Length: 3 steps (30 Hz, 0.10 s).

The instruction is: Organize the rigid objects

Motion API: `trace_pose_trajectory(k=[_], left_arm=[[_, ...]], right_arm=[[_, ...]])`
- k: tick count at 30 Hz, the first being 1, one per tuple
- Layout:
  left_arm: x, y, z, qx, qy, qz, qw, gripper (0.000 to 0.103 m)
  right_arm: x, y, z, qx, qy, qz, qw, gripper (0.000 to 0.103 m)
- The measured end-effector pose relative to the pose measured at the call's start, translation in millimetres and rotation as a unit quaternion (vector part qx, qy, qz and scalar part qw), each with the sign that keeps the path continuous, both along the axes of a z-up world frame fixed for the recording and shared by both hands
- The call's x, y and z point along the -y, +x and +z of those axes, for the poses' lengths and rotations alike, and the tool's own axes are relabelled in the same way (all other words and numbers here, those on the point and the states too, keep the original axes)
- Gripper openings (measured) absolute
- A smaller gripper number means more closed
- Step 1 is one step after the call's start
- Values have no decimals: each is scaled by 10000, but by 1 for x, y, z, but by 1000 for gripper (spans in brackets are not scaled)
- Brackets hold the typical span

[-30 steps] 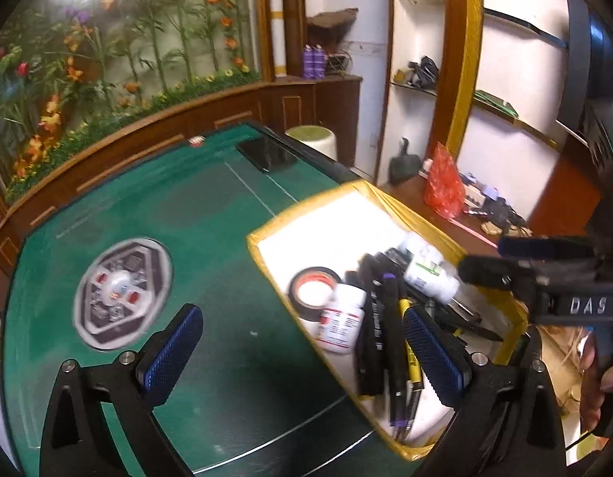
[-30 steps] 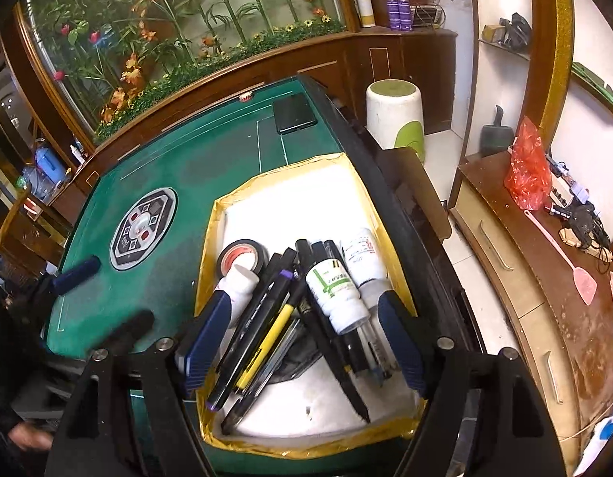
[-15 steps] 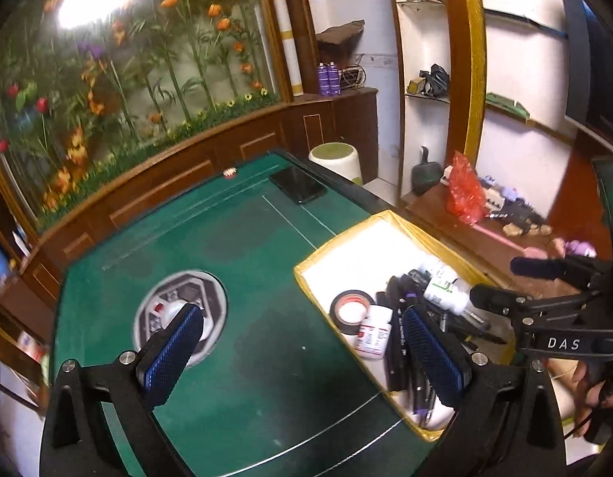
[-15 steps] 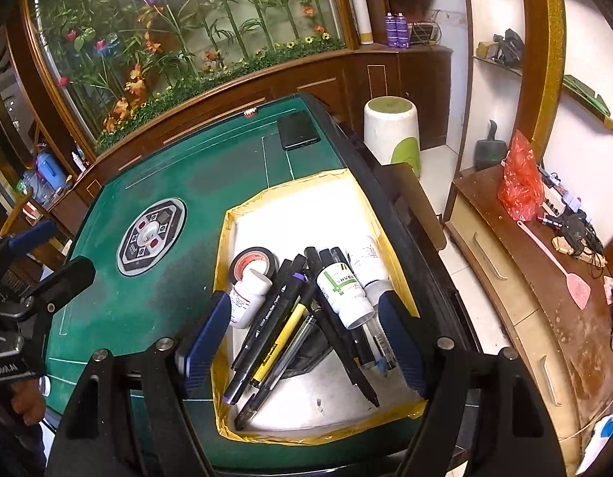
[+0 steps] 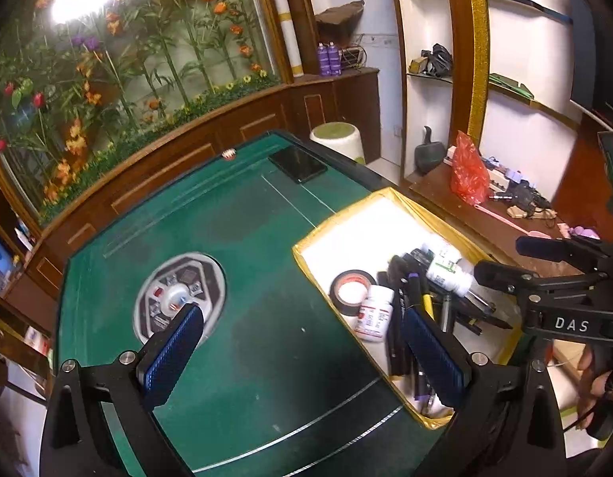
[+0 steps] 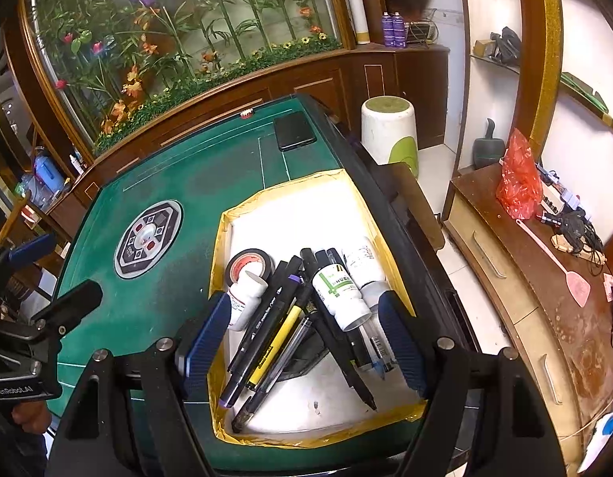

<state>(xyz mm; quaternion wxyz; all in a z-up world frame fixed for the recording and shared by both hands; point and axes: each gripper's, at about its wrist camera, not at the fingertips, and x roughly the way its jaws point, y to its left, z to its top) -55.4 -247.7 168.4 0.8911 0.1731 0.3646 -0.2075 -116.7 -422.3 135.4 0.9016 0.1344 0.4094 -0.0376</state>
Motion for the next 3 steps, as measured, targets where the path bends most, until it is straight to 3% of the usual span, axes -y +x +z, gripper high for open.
trace_pose_trajectory(k=[3], left_arm=[[0,0,-1,-26,-28,-20,10000,102]], right_arm=[[1,0,0,2,4,-5,10000,76]])
